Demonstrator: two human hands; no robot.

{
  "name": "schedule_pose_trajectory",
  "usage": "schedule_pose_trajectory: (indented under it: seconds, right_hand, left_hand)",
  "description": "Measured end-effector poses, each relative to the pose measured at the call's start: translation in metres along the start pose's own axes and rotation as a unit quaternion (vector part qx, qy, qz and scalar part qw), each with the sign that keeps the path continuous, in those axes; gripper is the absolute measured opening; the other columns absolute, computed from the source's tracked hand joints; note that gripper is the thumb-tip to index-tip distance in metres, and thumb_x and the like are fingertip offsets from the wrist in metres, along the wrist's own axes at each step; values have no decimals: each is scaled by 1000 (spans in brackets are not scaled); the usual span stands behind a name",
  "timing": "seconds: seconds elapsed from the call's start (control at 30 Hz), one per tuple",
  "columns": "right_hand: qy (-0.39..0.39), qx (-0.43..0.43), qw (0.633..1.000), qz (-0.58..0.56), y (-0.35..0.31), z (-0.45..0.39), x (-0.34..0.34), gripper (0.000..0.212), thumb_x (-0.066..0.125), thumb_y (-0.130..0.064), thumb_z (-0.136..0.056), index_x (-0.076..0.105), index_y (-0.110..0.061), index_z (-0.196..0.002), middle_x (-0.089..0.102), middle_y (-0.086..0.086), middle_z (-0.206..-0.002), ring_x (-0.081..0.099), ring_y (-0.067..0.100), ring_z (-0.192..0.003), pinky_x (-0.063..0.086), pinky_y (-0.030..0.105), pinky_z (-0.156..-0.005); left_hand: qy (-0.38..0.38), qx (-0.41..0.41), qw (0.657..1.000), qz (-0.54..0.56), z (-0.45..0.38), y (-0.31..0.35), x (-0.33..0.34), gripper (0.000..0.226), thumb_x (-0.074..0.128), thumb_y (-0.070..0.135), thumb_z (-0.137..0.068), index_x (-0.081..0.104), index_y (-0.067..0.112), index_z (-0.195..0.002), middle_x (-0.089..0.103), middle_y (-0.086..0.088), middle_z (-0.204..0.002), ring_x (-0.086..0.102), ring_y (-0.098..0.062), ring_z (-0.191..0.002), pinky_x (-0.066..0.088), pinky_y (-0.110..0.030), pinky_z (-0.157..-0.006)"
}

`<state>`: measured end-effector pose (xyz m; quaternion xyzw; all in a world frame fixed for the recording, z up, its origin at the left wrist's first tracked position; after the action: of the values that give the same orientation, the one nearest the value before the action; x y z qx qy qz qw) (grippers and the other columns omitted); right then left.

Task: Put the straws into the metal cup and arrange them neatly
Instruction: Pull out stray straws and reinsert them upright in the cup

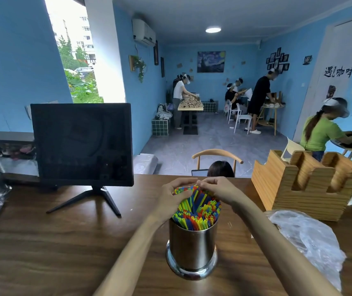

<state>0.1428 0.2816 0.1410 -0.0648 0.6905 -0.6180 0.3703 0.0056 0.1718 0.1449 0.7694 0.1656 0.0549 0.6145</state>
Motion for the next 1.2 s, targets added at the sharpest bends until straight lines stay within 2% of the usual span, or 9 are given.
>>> schedule_pose_trajectory:
  seconds: [0.13, 0.4, 0.5, 0.6, 0.7, 0.8, 0.9, 1.0, 1.2]
  right_hand:
    - [-7, -9, 1000, 17, -2, -5, 3, 37, 65, -53, -93, 78, -18, -94, 79, -3, -87, 75, 11, -86, 58, 28, -82]
    - [21, -37, 994, 104, -16, -9, -1, 22, 72, -39, -91, 78, -18, -88, 76, -1, -91, 72, 14, -89, 60, 35, -84]
    - [26, -30, 996, 75, -21, -6, -2, 20, 72, -34, -91, 78, -15, -87, 75, 1, -91, 70, 15, -90, 58, 32, -81]
    - [36, -30, 998, 34, -27, -4, -7, 18, 71, -27, -92, 78, -12, -87, 73, 2, -89, 64, 13, -87, 47, 26, -72]
    - [56, -45, 997, 15, -37, -2, -13, 17, 70, -25, -92, 77, -17, -79, 72, 3, -88, 60, 13, -86, 43, 29, -72]
    - [44, -58, 997, -9, -47, 2, -16, 17, 66, -27, -96, 77, -16, -89, 75, 3, -94, 60, 14, -84, 41, 25, -65]
    - [24, -68, 995, -70, -59, 5, -19, 18, 59, -22, -100, 75, -13, -99, 78, -1, -96, 63, 14, -79, 42, 22, -60]
    - [10, -91, 984, -150, -75, 12, -23, 18, 56, -14, -101, 72, -5, -100, 78, 7, -99, 64, 14, -71, 44, 22, -58]
    - [60, -206, 926, -312, -126, 37, -40, 16, 51, -13, -105, 64, -9, -97, 75, 4, -91, 59, 13, -65, 53, 22, -62]
  left_hand:
    - [14, -7, 999, 44, 1, -4, -1, 35, 67, 4, -95, 65, 22, -125, 69, 2, -122, 72, -16, -103, 60, -24, -77]
    - [28, -16, 999, 24, -3, -15, -3, 26, 67, 8, -96, 68, 26, -115, 71, 4, -115, 69, -16, -107, 60, -30, -87]
    - [32, -13, 999, 15, -4, -17, -4, 26, 68, 11, -95, 67, 29, -115, 70, 4, -116, 68, -17, -109, 60, -35, -92]
    - [34, -12, 999, 16, -5, -18, -5, 26, 68, 12, -95, 66, 28, -116, 70, 3, -117, 68, -19, -111, 60, -37, -93]
    - [31, -12, 999, 7, -6, -18, -4, 28, 70, 15, -94, 66, 31, -116, 70, 6, -117, 67, -17, -113, 58, -43, -96]
    - [23, -15, 999, 20, -8, -19, -4, 30, 74, 23, -92, 66, 31, -119, 69, 5, -121, 66, -16, -116, 55, -47, -101]
    - [15, -22, 999, 42, -9, -16, -5, 41, 73, 43, -85, 65, 30, -123, 70, 3, -123, 66, -16, -117, 53, -43, -103]
    - [-2, -30, 998, 54, -10, -9, -4, 44, 68, 50, -90, 63, 29, -128, 71, 5, -122, 69, -12, -111, 56, -33, -97]
    - [-7, 25, 999, -26, -10, 9, -3, 23, 58, 29, -102, 72, 27, -119, 74, 15, -114, 65, 2, -112, 50, -15, -93]
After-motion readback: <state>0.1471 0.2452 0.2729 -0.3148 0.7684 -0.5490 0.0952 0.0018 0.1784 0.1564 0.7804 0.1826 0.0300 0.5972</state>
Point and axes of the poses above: each hand's wrist, its own z-axis away from the middle knuckle, its own x-axis out of the palm, y = z × x, the point moved 6 cm from there along -z, towards the middle knuckle
